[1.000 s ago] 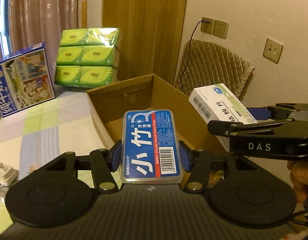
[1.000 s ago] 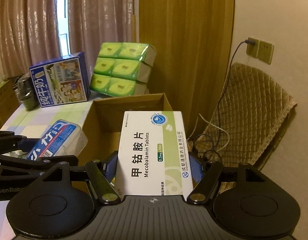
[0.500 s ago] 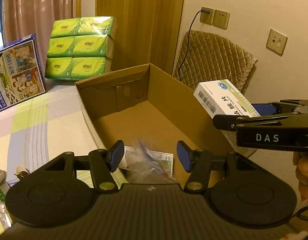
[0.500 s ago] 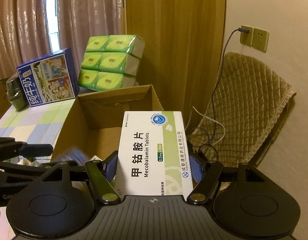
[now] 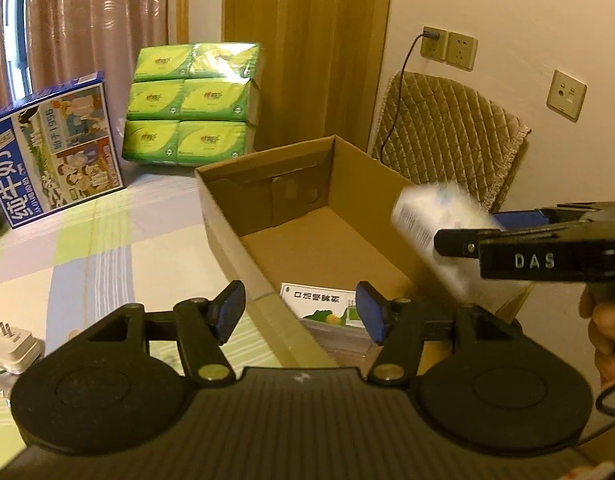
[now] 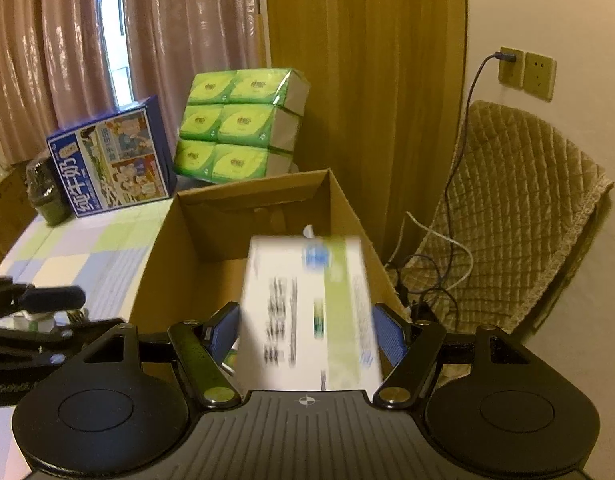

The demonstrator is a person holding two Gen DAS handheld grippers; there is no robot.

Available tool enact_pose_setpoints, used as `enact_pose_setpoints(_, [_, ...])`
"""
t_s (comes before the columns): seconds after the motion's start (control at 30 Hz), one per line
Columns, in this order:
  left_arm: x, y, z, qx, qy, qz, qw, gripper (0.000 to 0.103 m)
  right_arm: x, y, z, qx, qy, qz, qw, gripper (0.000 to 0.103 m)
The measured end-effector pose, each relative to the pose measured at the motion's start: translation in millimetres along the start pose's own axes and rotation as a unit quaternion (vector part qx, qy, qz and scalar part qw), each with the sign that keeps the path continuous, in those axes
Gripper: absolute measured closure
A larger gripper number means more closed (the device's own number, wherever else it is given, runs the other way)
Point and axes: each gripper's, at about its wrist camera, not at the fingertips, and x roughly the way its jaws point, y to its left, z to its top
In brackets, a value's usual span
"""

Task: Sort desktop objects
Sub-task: 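Drop toothpick box with left tool while right tool drops medicine box into cardboard box, then move both open tools back toward the remaining items on the table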

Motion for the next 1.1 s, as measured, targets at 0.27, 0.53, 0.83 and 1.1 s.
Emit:
enact_pose_setpoints(0.27, [-19,15,-13,-0.009,-0.001,0.010,0.9999,0.044,-20,9,-4,0.002,-0.014,0.005,1.000,0.018])
enact_pose_setpoints(0.53, [-56,30,-31,-0.016,-0.001,0.029,0.9994,0.037,-54,40,-8,-0.008,-0.029,0.024,0.999,0.016])
enact_pose_setpoints(0.83, [-109,60,-62,-0.028,-0.004,0.074,0.9969,0.018,-95,93,-18,-0.023,-0.053,0.072,0.996,0.007])
enact_pose_setpoints(1.1, [-151,95,-98,-0.047,-0.002,0.115,0.9922,0.004,-107,139,-42,-0.042,-0.059,0.114,0.991,0.002])
